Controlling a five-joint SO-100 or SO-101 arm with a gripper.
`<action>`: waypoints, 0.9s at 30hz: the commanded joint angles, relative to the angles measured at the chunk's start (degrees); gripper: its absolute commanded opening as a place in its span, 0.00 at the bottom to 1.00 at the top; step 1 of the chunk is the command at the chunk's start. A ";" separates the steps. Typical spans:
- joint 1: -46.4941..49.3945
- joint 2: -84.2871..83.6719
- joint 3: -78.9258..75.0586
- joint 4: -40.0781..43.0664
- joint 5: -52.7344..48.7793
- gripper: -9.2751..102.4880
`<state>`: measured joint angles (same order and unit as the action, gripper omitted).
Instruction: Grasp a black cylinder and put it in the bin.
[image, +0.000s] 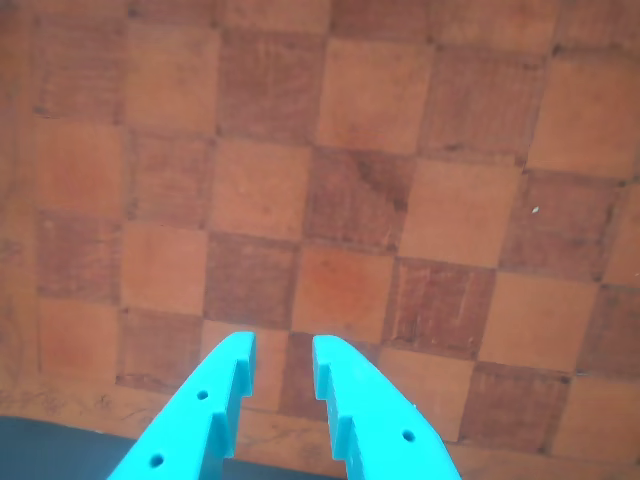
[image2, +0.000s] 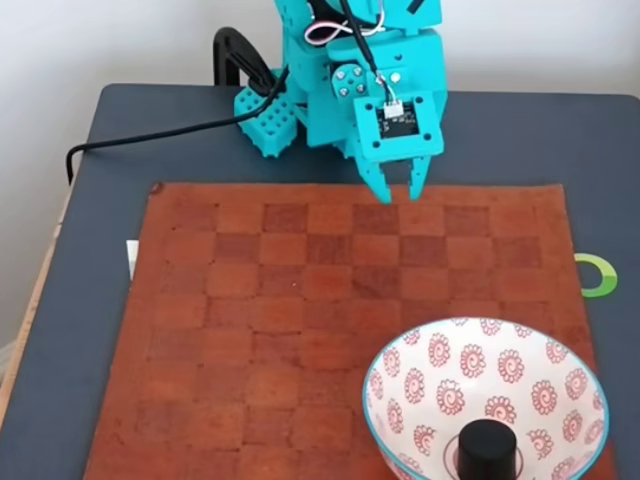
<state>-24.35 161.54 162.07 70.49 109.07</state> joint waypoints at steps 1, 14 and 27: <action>0.62 4.04 1.32 -0.62 0.88 0.13; 2.29 22.06 9.14 -0.53 1.32 0.13; 2.55 23.91 10.11 -1.67 2.37 0.13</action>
<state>-21.71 184.92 172.44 70.22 111.01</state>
